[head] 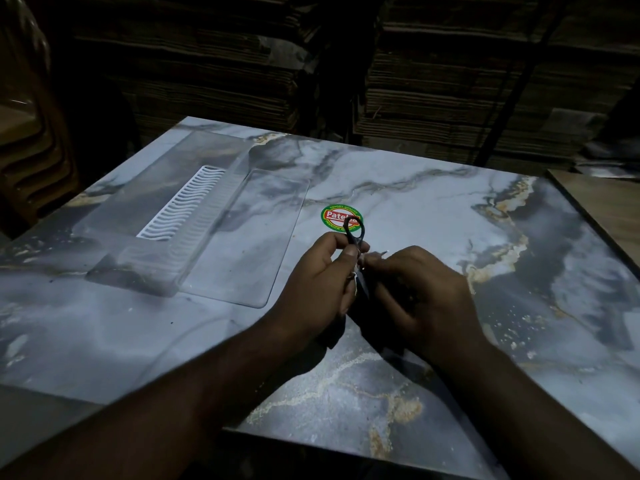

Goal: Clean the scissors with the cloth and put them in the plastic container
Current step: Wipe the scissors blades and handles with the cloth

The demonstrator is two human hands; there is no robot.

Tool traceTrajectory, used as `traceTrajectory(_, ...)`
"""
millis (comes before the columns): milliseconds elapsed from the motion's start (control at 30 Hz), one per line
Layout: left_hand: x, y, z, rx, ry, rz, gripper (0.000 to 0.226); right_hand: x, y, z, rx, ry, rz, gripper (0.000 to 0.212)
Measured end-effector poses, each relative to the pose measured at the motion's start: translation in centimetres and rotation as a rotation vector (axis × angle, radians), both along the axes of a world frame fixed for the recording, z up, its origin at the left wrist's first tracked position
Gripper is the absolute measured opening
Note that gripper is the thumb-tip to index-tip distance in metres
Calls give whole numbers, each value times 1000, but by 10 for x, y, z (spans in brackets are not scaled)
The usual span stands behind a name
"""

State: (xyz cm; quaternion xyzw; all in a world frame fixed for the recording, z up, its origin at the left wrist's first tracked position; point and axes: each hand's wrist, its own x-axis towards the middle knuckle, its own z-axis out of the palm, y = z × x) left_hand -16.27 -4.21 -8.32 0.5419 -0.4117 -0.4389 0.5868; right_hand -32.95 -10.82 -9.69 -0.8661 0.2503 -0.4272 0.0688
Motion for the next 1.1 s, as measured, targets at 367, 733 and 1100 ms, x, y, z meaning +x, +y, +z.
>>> traceTrajectory(367,-5,4,1,-6,166,-4,37,1,1,-3,-35,44,110,26)
traceTrajectory(733,-1,3,-2,-11,-89,-68,27,2,1,-6,-173,110,103,6)
traceTrajectory(1100,-4,2,-1,-21,-89,-38,29,-2,0,-11,-173,83,103,23)
